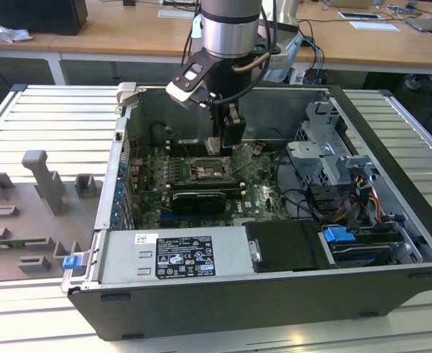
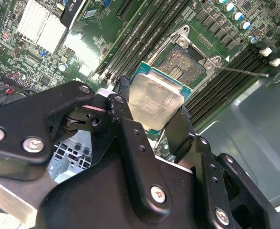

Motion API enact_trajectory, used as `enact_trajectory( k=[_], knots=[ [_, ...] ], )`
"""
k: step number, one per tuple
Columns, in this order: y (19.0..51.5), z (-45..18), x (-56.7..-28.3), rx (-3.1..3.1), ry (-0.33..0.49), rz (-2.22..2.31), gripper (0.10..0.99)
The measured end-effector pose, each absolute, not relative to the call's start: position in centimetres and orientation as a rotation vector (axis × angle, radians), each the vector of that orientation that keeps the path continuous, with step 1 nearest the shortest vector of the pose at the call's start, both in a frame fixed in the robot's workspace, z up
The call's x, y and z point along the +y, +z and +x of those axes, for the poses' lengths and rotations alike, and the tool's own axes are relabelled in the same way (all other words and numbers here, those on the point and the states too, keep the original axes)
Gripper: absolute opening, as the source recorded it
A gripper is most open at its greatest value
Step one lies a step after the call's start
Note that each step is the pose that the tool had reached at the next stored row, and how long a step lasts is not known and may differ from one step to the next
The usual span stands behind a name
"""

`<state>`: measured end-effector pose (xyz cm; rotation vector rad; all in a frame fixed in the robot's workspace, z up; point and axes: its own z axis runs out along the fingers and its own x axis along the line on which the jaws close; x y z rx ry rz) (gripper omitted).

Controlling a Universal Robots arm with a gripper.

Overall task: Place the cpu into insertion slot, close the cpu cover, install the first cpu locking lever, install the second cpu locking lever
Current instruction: 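Place the cpu into insertion slot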

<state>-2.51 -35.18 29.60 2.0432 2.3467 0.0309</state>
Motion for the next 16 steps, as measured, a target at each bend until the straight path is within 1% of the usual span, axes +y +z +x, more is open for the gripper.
enact_trajectory(
  k=[16],
  knots=[
    [29.09, -2.51, -35.18, 2.334, 0.029, 2.059, 0.541]
  ],
)
